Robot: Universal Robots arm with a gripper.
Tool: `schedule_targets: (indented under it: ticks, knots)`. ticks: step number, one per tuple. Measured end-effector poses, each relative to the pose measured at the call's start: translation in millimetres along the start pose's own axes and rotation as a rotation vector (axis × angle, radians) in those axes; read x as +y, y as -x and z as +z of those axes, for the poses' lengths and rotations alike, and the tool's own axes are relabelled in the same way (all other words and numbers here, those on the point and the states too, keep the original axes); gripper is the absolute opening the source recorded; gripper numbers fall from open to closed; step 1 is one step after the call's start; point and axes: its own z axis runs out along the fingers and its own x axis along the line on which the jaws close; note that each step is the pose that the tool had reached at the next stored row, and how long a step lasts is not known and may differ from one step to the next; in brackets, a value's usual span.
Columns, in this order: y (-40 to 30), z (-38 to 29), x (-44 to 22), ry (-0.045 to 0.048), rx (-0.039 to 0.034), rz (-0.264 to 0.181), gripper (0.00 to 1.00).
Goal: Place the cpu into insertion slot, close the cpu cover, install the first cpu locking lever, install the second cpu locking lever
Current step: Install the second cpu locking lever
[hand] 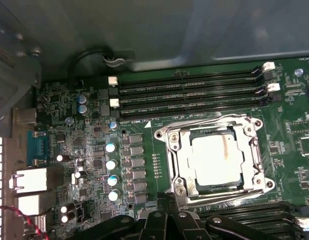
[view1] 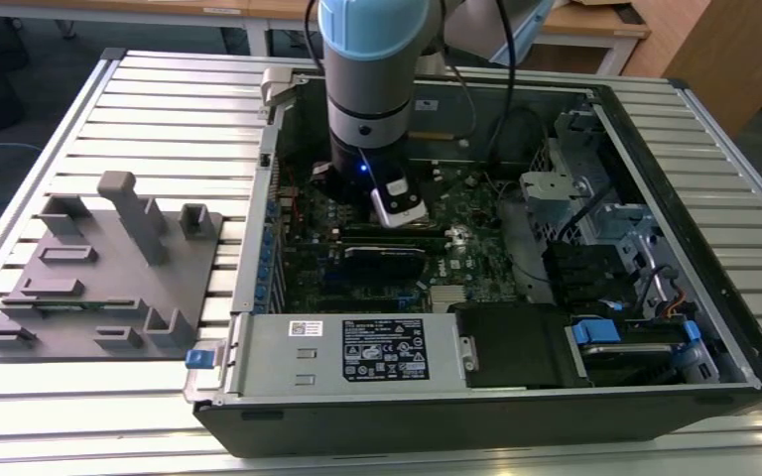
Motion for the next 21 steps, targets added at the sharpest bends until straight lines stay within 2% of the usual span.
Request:
schedule_targets:
  ticks: [6, 21]
  knots:
    - [0.1, -7.4, 1.3, 0.0, 0.0, 0.0, 0.1]
    - [1.2, -8.3, 1.6, -0.0002, 0.0002, 0.0, 0.1]
